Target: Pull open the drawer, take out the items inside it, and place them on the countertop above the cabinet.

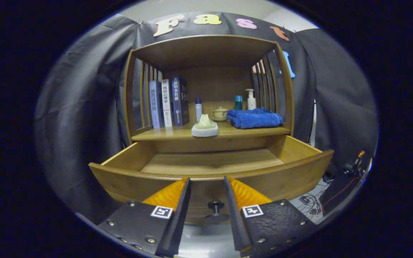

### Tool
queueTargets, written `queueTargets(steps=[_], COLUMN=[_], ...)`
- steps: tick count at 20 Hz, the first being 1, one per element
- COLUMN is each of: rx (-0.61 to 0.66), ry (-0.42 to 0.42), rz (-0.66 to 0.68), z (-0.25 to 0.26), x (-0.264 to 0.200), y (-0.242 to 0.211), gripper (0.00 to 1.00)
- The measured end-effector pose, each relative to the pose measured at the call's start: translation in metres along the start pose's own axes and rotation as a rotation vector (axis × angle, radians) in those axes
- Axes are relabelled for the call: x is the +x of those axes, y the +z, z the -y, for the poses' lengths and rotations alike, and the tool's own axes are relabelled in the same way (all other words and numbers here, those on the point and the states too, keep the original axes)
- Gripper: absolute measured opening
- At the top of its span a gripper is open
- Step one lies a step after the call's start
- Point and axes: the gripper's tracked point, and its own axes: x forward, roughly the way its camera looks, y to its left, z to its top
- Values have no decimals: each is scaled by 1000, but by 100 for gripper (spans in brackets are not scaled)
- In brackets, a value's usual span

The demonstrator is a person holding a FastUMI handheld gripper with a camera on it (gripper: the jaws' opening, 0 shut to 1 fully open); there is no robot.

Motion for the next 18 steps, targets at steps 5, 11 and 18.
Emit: queueTargets(steps=[5, 11, 18], rx=[3, 46, 70], ry=[8, 41, 53], rz=[-17, -16, -24], z=[-3, -5, -7], x=[23, 53, 87], y=[4, 10, 15], gripper=[57, 56, 56])
